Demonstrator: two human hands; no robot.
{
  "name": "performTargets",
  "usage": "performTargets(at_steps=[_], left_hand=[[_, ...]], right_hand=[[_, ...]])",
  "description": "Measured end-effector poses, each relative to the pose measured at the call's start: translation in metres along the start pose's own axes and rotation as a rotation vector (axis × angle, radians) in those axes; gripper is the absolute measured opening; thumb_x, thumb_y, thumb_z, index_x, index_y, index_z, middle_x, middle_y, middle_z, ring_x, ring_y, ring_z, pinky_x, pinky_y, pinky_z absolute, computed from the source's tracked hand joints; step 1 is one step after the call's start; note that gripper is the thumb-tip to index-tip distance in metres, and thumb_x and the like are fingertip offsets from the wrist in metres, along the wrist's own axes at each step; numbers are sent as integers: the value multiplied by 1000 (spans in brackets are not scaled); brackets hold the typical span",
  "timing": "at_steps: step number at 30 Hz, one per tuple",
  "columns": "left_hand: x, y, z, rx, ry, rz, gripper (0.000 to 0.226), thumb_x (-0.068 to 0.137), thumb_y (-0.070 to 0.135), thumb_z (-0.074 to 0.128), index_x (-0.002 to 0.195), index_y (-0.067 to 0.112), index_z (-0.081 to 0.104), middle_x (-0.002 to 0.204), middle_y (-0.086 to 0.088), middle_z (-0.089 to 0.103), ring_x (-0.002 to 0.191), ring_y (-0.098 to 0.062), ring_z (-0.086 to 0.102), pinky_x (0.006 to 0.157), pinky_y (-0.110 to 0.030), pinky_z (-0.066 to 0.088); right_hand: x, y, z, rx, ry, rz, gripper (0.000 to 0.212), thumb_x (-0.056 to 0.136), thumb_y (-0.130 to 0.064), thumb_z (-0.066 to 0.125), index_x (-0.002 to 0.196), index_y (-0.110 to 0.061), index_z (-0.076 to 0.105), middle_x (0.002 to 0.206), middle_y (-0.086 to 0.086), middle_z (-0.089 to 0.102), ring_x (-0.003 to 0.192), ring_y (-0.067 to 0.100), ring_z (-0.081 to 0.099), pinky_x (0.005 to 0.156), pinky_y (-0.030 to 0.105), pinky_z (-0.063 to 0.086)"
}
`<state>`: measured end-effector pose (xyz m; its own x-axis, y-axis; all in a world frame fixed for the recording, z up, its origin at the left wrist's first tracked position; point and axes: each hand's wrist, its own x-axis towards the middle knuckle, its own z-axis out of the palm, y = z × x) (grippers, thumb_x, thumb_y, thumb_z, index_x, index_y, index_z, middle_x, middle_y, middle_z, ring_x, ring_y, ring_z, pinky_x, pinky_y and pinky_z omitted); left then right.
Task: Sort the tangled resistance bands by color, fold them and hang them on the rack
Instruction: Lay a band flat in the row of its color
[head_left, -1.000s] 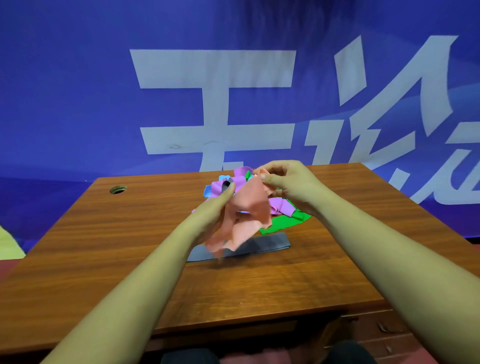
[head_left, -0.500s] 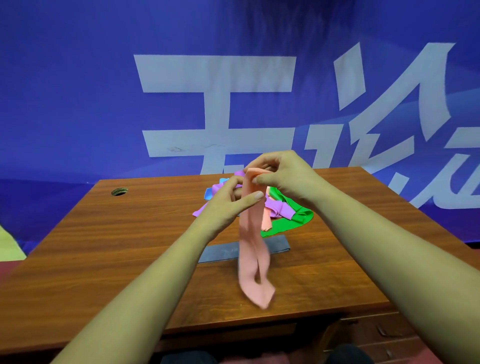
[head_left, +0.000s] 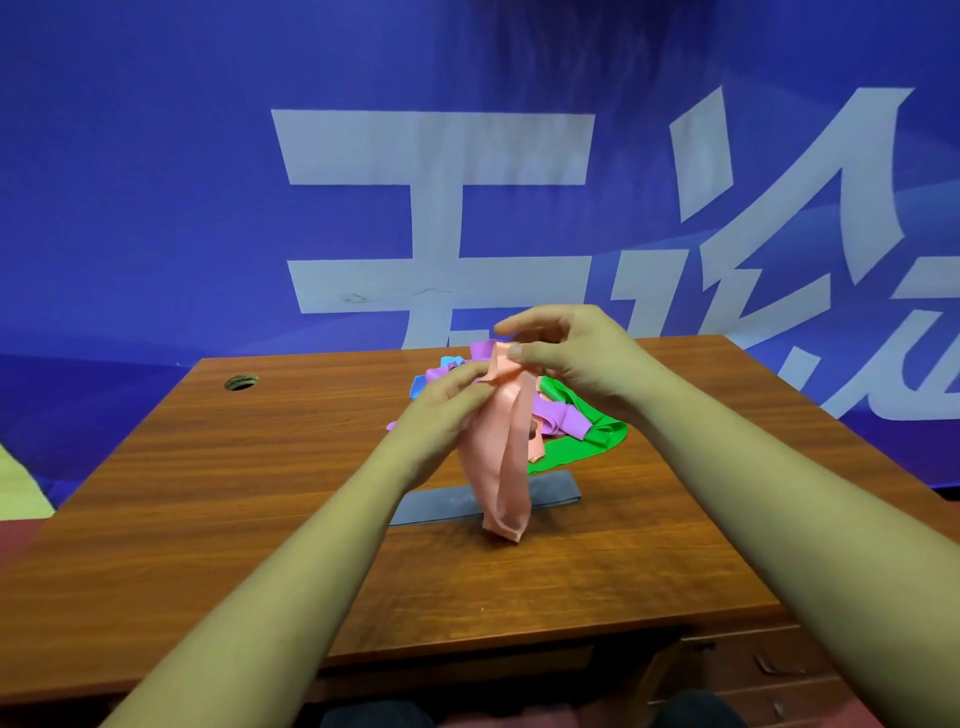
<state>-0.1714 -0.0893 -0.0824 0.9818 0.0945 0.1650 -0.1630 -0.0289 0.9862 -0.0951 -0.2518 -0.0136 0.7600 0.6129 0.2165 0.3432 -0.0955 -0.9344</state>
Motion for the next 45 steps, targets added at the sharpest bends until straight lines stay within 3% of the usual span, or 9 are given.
performTargets(at_steps=[3,6,10,14,19,28,35,40,45], left_hand=[[-2,-2,0,43,-32,3,31,89,34,57,116,20,61,116,-19,65,104,-26,63,87,-39,50],[-3,-3,-1,92,-64,32,26,90,26,62,114,17,64,107,-13,66,103,-24,62,98,-48,48],[-2,3,2,28,-4,88,32,95,21,60,127,18,56,110,-17,70,104,-26,67,93,-38,53],[5,4,3,113,105,165,20,93,27,63,101,9,68,78,-15,57,74,-22,54,73,-40,44],[7,2,0,72,90,172,18,90,28,62,93,11,68,85,-16,56,80,-23,52,73,-38,44],[-9,-16,-4,91,-119,-96,28,91,20,66,118,13,66,101,-8,75,91,-20,71,81,-33,53],[-42,-45,-25,207,-253,-259,22,83,22,74,101,11,70,88,-7,73,79,-18,67,77,-32,52],[-67,-66,-47,175,-176,-399,24,89,15,68,110,4,65,88,-14,73,75,-28,70,70,-36,57],[-91,-90,-68,75,69,-450,6,88,6,66,92,4,70,78,-21,67,64,-25,62,59,-30,49]], right_hand=[[3,1,2,-11,95,-38,13,83,-9,74,97,-10,74,90,6,74,77,7,65,68,18,50],[6,1,4,-18,164,-78,9,84,-10,73,93,-10,74,91,9,74,80,9,66,72,21,52],[8,-1,7,-14,192,-90,13,84,-10,73,97,-7,73,92,11,73,83,13,67,77,28,55],[8,-2,9,-2,182,-91,14,83,-13,75,97,-9,73,89,7,73,81,10,64,71,24,51],[5,-1,4,8,46,99,19,85,-23,74,97,-9,74,95,7,74,83,10,65,69,25,52],[5,9,1,146,91,158,10,84,1,67,88,-7,70,86,9,70,84,20,69,74,32,56],[8,34,-12,320,345,188,12,86,7,61,93,-1,65,83,14,67,72,20,67,63,27,55],[0,62,-21,394,455,238,13,89,10,57,89,0,65,80,14,65,67,17,66,55,21,53],[-23,96,-20,429,482,376,14,89,12,54,92,3,64,82,16,64,71,22,63,47,21,52]])
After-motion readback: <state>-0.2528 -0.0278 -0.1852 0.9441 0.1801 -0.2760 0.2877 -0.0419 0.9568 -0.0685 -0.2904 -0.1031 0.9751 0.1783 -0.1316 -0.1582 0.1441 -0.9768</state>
